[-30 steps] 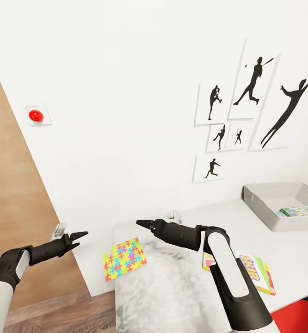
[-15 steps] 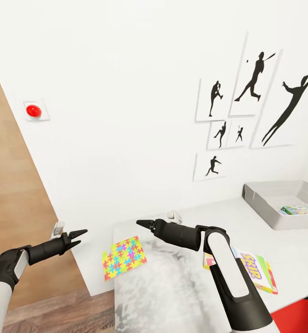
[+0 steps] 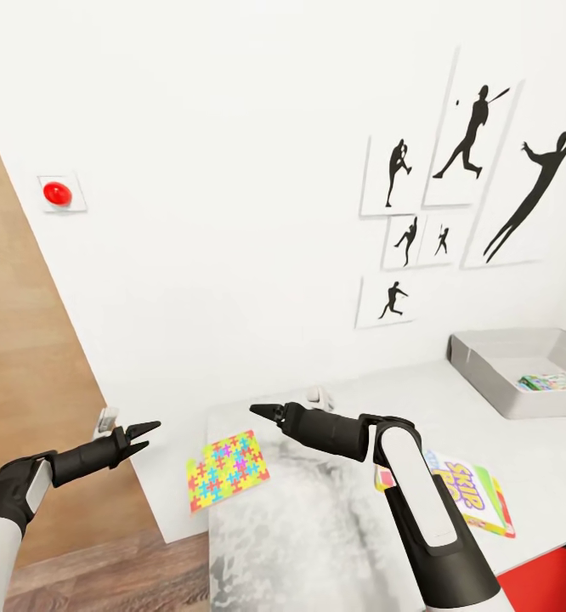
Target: Put all the toys in the child's room - the three board games (two on the bed and one on the table), the two jigsaw puzzles on the table, and the tennis ball on the table - inside the toy box on the table in the child's room.
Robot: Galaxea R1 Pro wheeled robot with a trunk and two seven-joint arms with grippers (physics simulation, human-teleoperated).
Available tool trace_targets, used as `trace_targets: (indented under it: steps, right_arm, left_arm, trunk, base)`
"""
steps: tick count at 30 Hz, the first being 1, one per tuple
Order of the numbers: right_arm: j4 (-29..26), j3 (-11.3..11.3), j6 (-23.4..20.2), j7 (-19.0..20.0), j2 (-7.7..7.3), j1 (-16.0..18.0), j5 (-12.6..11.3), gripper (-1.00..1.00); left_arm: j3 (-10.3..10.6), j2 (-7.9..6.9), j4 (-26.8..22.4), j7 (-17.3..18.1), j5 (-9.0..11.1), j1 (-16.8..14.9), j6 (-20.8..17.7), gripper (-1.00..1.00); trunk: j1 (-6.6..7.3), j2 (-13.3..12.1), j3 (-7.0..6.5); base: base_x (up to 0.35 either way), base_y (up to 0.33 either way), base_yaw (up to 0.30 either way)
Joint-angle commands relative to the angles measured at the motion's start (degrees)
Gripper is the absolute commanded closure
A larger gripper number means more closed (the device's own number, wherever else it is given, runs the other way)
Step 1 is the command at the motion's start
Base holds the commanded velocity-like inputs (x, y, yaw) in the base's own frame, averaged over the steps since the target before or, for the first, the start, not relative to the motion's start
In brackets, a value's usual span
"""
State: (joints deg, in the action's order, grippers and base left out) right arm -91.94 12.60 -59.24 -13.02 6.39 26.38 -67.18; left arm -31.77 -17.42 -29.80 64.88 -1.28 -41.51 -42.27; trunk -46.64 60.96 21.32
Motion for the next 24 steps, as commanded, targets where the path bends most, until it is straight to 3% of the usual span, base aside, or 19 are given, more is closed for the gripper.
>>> trace_targets:
  steps: [1,24]
  right_arm:
    - [-0.03,-0.02,-0.13,-0.6,-0.01,0.04,-0.58,-1.0]
    - [-0.01,-0.03,-0.08,-0.59,-0.03,0.05,-0.58,-1.0]
  left_arm:
    - [-0.22,0.02,0.0,0.24,-0.13,-0.06,-0.53,-1.0]
    - [-0.2,0.02,0.0,0.25,-0.13,-0.06,-0.56,-1.0]
  trunk:
    - [-0.23,0.46,0.25]
    - [-5.28,9.69,4.38]
  base:
    - [0.0,0.0,0.0]
    - [0.0,0.0,0.0]
